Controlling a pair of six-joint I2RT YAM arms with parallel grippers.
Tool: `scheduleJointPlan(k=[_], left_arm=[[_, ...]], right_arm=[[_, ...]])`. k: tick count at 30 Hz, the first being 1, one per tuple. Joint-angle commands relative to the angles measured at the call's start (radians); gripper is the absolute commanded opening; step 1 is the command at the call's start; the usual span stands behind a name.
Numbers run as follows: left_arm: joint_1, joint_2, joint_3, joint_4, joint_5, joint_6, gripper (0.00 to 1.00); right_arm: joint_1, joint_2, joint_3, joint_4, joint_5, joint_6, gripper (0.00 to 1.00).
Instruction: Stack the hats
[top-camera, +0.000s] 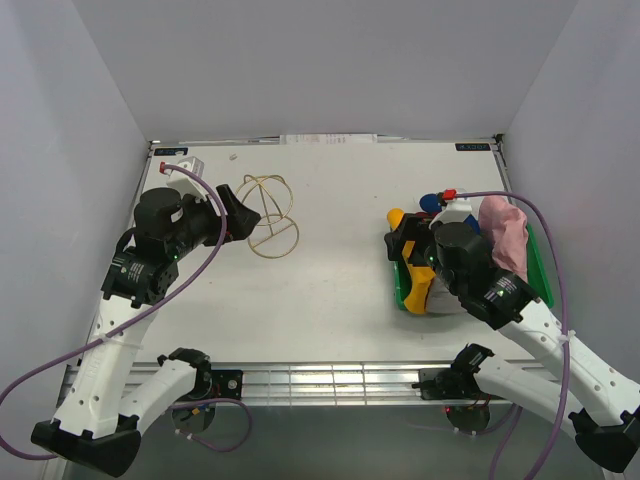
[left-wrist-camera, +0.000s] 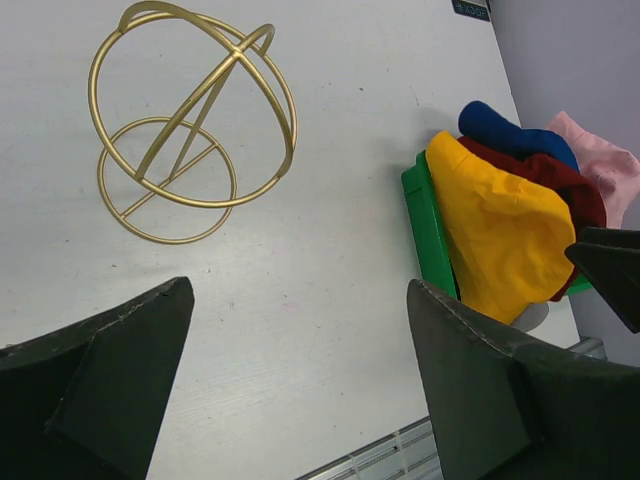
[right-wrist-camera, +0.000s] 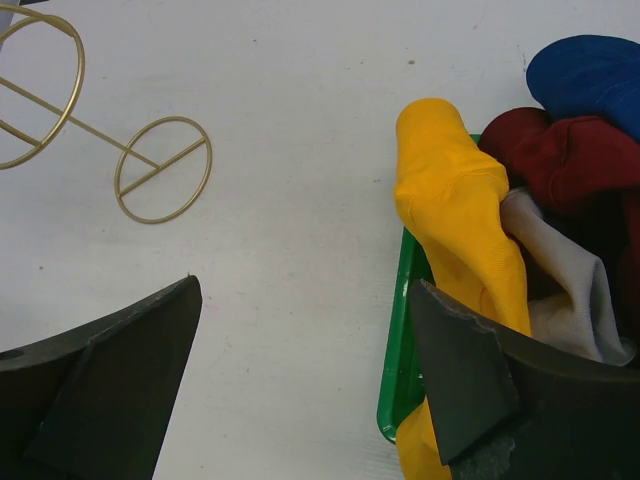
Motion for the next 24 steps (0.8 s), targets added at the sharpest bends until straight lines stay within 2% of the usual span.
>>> scheduleJointPlan(k=[1, 10, 18, 19, 24], left_arm=[[-0.003, -0.018, 0.027, -0.015, 0.01, 0.003, 0.98], [-0.003, -0.019, 0.027, -0.02, 0.023, -0.005, 0.98], [-0.004, -0.01, 0.02, -0.023, 0.039, -0.02, 0.98], [-0.003, -0.012, 0.012, -0.025, 0.041, -0.023, 0.98], [-0.003, -0.016, 0.004, -0.025, 0.047, -0.026, 0.98]], right_arm=[[0.003, -0.01, 0.001, -0.004, 0.032, 0.016, 0.89], [0.003, 0.03, 0.029, -0.104, 0.04, -0.015, 0.9], [0.003, 0.108, 0.047, -0.257, 0.16, 0.057, 1.0], [0.003, 0.112, 0.055, -0.267, 0.187, 0.062, 0.96], [0.003, 0.091, 0.084, -0.293, 0.229, 0.053, 0.95]])
